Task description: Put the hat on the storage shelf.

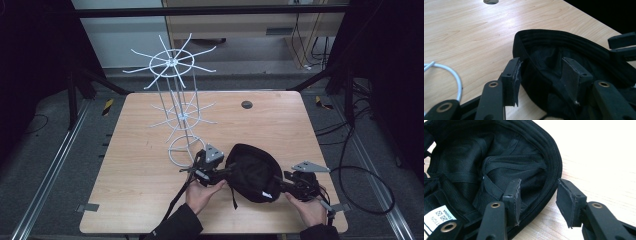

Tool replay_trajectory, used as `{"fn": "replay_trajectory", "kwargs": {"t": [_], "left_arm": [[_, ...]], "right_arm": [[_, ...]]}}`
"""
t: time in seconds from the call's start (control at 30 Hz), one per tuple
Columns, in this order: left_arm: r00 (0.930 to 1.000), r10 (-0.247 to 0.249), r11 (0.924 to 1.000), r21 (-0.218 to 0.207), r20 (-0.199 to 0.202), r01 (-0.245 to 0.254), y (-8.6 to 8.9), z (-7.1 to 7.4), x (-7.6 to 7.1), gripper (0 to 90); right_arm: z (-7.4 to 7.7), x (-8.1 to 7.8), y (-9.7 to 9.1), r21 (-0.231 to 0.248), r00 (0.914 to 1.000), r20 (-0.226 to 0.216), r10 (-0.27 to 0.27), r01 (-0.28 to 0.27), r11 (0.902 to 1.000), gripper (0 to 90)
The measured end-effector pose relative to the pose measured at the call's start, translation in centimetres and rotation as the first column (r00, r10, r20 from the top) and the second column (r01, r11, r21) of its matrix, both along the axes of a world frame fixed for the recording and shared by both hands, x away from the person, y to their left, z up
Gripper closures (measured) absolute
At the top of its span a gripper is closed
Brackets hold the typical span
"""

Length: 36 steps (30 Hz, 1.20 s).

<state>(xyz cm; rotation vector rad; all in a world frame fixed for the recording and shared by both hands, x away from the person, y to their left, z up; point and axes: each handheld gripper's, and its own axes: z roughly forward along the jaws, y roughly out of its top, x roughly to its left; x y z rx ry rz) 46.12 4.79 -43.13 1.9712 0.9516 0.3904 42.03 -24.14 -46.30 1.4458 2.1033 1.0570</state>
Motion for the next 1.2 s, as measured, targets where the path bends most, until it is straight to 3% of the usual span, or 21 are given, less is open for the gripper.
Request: {"fn": "replay_trajectory", "kwargs": {"t": [0.2, 0.57, 0.8, 0.97, 1.1, 1.2], "left_arm": [[0.9997, 0.008, 0.9982, 0.06, -0.023, -0.007, -1.3, -1.4, 0.7, 56.4], [0.997, 0.034, 0.9974, 0.066, -0.069, -0.029, -0.7, -2.8, 1.2, 79.9], [0.9956, 0.035, 0.9974, 0.066, -0.087, -0.029, -0.4, -3.6, 1.1, 82.3], [0.9947, 0.031, 0.9975, 0.066, -0.098, -0.025, -0.3, -4.0, 0.9, 82.8], [0.995, 0.024, 0.9978, 0.064, -0.097, -0.018, -0.3, -4.1, 0.7, 82.9], [0.9945, 0.012, 0.9992, 0.039, -0.104, -0.008, -0.3, -4.1, 0.7, 82.9]], "right_arm": [[0.0, 0.0, -0.1, 0.0, 1.0, 0.0, -0.002, 0.002, 1.0, 53.6], [-1.1, 0.6, 0.0, -0.002, 0.9981, -0.06, -0.017, 0.017, 0.9998, 53.7], [-1.6, 1.3, -0.1, 0.009, 0.9942, -0.099, -0.043, 0.045, 0.999, 58.4], [-1.9, 1.9, 0.1, -0.004, 0.9865, -0.144, -0.079, 0.079, 0.9969, 65.3], [-1.9, 2.0, 0.0, -0.012, 0.9835, -0.153, -0.096, 0.095, 0.9954, 71.5], [-1.7, 2.1, -0.1, -0.01, 0.9843, -0.14, -0.107, 0.107, 0.9942, 78.3]]}}
